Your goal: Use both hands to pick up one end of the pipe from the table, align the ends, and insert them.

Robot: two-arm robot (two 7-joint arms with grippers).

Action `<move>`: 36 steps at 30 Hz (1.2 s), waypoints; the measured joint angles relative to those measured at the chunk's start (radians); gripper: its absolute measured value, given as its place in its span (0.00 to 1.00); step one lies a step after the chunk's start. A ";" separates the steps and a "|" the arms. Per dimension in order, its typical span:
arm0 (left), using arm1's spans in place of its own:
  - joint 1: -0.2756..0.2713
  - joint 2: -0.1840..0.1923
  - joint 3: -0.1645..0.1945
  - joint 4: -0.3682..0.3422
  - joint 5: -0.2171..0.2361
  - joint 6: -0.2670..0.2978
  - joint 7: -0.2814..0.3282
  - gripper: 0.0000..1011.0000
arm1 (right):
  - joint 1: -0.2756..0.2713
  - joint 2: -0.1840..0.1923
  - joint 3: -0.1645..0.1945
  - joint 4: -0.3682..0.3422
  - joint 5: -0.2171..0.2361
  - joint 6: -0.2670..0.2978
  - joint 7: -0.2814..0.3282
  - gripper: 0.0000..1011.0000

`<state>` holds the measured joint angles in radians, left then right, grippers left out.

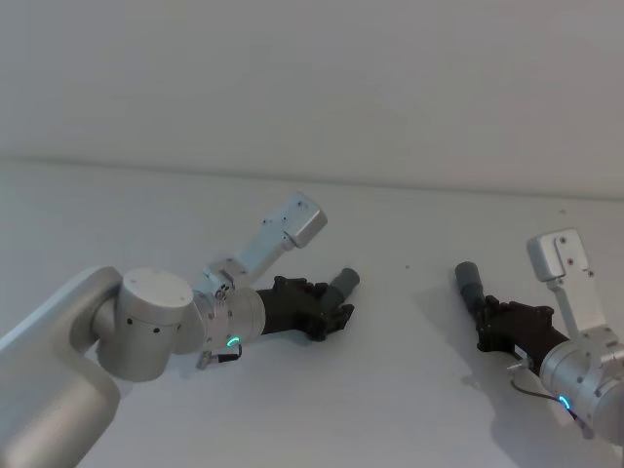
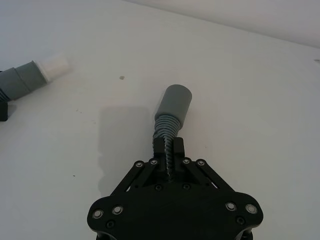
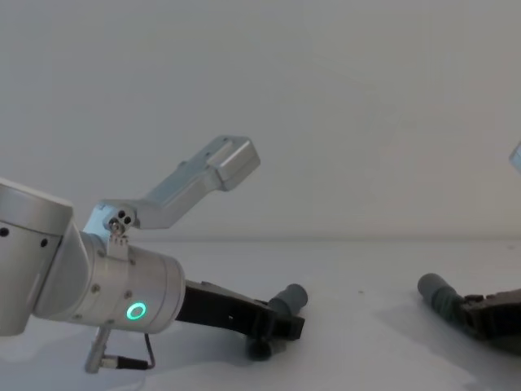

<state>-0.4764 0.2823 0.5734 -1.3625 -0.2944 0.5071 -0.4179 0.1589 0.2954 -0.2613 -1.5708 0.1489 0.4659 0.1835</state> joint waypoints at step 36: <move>0.000 0.000 0.000 0.000 0.000 0.000 0.000 0.34 | 0.000 0.000 0.000 0.000 0.000 0.000 0.000 0.07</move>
<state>-0.4763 0.2823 0.5734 -1.3625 -0.2942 0.5071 -0.4175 0.1590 0.2954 -0.2613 -1.5708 0.1489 0.4659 0.1835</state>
